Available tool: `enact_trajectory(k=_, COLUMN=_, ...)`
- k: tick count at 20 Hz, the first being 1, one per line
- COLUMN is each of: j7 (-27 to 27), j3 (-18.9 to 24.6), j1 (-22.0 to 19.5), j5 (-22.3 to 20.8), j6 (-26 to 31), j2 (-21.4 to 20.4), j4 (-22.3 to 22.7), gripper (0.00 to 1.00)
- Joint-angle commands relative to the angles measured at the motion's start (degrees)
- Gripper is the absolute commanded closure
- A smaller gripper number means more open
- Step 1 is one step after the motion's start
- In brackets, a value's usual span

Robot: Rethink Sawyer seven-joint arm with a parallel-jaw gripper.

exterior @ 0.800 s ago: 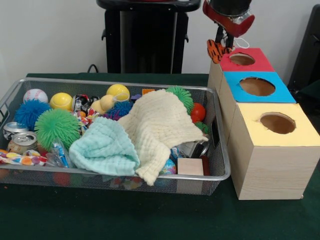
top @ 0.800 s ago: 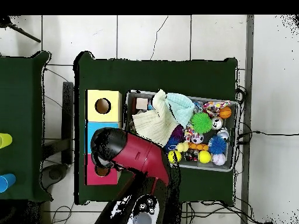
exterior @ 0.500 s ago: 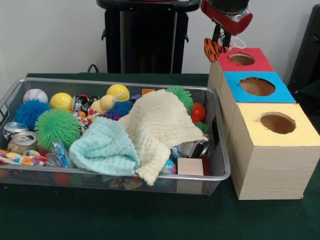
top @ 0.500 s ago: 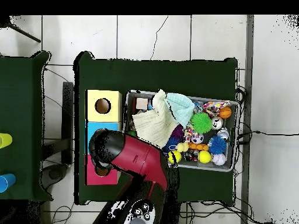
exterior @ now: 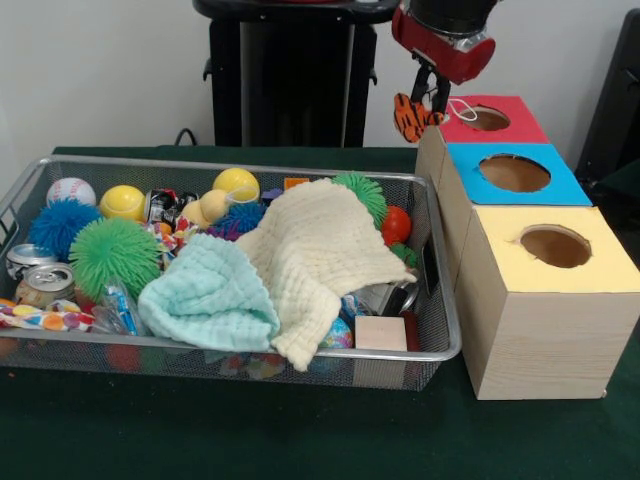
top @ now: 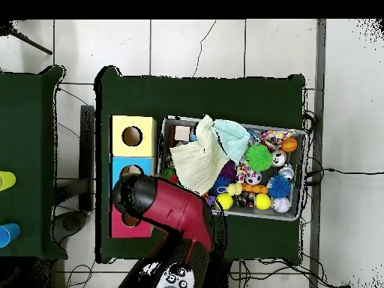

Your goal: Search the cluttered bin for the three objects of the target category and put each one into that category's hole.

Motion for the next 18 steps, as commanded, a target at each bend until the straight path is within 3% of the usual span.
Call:
enact_trajectory(k=1, j7=21.92, j3=1.32, j1=3.46, j5=4.08, j6=-0.44, j2=1.36, j4=6.59, gripper=1.00)
enact_trajectory(k=9, j7=27.04, j3=-2.56, j1=8.84, j5=3.87, j6=4.11, j2=0.33, j4=6.60, gripper=1.00)
enact_trajectory(k=18, j7=29.98, j3=1.13, j1=10.60, j5=7.58, j6=-1.55, j2=0.80, j4=11.37, gripper=1.00)
